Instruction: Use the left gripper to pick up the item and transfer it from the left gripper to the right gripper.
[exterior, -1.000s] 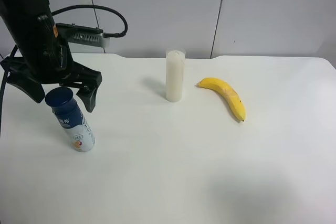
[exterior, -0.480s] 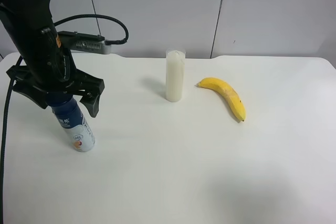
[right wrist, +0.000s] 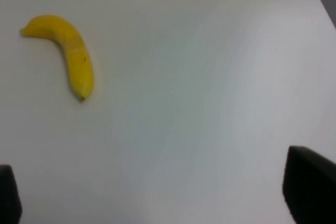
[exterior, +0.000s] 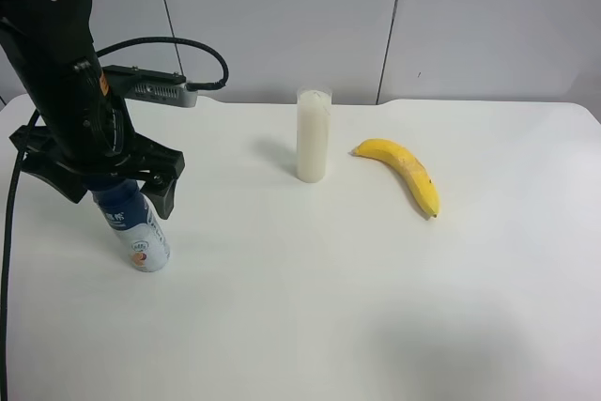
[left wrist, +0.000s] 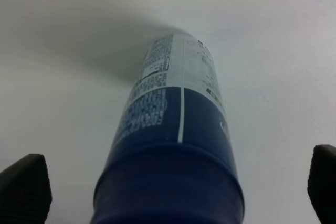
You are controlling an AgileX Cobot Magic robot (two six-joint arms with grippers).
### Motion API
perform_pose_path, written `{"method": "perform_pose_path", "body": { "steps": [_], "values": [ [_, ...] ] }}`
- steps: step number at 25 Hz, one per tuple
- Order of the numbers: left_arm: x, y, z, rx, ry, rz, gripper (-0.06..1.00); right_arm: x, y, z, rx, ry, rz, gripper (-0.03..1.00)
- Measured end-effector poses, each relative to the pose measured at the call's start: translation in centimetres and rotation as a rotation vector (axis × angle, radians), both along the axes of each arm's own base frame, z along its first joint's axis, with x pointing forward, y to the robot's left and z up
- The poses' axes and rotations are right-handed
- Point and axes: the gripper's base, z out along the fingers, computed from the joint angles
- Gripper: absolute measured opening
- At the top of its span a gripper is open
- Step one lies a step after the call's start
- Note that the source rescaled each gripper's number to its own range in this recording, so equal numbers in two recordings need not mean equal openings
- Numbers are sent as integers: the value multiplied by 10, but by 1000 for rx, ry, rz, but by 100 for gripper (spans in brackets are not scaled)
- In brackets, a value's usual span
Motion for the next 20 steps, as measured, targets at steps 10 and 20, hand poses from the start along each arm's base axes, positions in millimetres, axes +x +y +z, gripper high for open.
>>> {"method": "perform_pose_path", "body": {
  "steps": [10,20],
  "values": [
    [0,0,0,0,0,-1,12,0,0,0,0,0,0,100],
    [0,0,0,-1,0,-4,1,0,0,0,0,0,0,100]
  ]
}}
